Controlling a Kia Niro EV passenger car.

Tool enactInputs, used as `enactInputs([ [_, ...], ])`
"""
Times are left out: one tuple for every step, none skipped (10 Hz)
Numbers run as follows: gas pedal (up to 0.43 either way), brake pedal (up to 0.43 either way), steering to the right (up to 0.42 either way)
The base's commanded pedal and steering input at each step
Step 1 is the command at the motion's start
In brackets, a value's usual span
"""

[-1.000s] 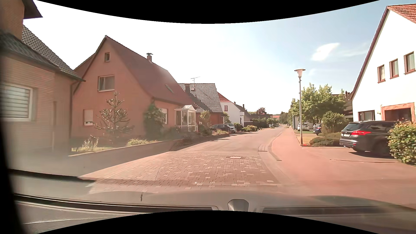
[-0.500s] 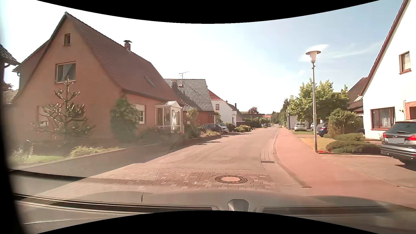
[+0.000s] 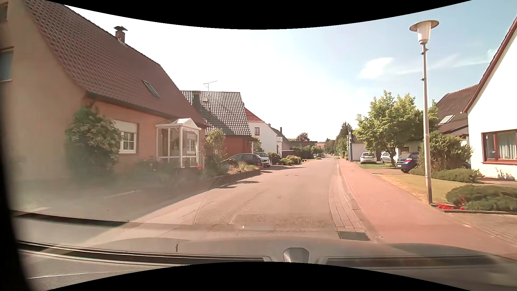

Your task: Follow the waypoints while adhering to traffic rules and regulations

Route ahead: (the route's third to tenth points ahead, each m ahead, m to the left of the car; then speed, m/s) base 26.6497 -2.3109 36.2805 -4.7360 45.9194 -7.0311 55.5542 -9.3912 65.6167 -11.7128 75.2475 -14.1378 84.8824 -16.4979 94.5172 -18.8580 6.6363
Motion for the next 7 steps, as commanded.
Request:
enactInputs([
  [0.138,0.006,0.081],
  [0.138,0.006,0.08],
  [0.138,0.006,0.08],
  [0.138,0.006,0.078],
  [0.138,0.006,0.078],
  [0.138,0.0,0.078],
  [0.157,0.006,0.08],
])
